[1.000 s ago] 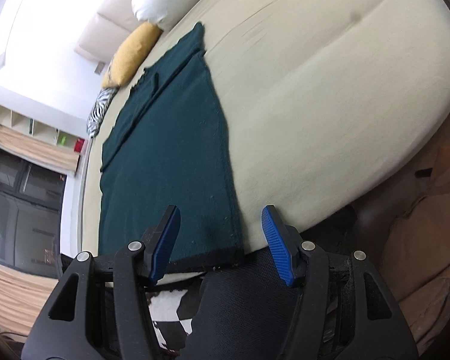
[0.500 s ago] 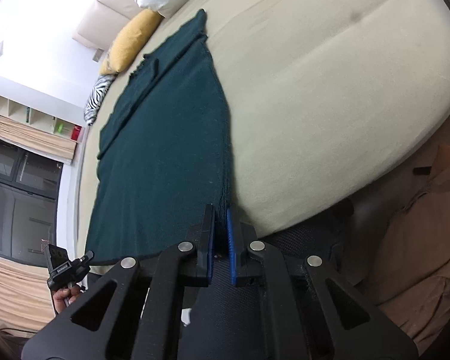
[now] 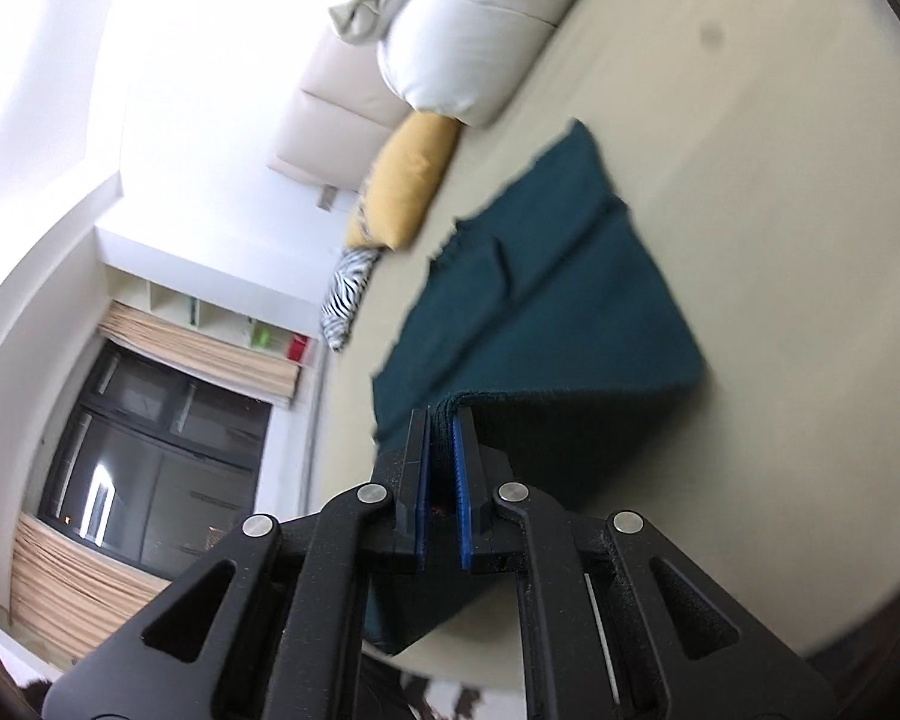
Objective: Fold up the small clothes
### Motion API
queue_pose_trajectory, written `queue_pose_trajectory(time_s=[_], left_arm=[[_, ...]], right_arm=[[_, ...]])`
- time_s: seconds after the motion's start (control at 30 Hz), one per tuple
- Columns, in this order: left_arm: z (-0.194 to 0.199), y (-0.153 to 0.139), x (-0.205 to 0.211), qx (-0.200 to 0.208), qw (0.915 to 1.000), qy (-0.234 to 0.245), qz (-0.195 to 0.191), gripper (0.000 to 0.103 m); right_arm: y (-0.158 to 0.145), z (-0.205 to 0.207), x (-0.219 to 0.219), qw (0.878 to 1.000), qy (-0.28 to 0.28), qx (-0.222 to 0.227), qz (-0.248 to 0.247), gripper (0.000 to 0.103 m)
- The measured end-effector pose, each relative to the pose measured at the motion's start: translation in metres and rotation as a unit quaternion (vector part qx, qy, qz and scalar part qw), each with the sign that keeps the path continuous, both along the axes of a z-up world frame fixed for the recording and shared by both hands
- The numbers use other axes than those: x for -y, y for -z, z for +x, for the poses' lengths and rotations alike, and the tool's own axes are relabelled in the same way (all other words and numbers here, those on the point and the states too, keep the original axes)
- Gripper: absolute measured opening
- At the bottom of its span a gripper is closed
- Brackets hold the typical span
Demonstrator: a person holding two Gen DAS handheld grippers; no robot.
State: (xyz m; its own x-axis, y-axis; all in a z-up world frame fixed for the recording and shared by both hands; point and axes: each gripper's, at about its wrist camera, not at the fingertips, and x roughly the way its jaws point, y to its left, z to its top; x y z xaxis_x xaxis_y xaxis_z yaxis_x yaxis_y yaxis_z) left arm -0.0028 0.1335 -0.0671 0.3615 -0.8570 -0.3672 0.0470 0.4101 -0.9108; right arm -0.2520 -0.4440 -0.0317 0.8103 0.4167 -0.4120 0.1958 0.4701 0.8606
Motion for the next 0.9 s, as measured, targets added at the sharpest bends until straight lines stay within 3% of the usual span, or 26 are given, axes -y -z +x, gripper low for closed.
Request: queue_pose_trajectory(time_s=[0.2, 0.4, 0.63, 0.9], left_arm=[[0.061, -0.022, 0.013, 0.03, 0.9993, -0.015, 0.016, 0.006], [0.133, -0.027, 0.023, 0.043, 0.998, -0.039, 0.026, 0.006], [0.216, -0.008, 0.044, 0.029, 0.9963, -0.065, 0.048, 0.006], [0.282, 0.025, 0.057, 0.008, 0.9935, -0.068, 0.091, 0.007]], right_arm=[[-0.017, 0.07, 0.014, 0.999, 0.026, 0.017, -0.018, 0.006], [-0.015, 0.138, 0.051, 0.997, 0.072, 0.01, -0.035, 0.006], [0.004, 0.228, 0.08, 0.993, 0.096, -0.019, -0.069, 0.006], [0.05, 0.311, 0.105, 0.989, 0.111, -0.06, -0.08, 0.006]])
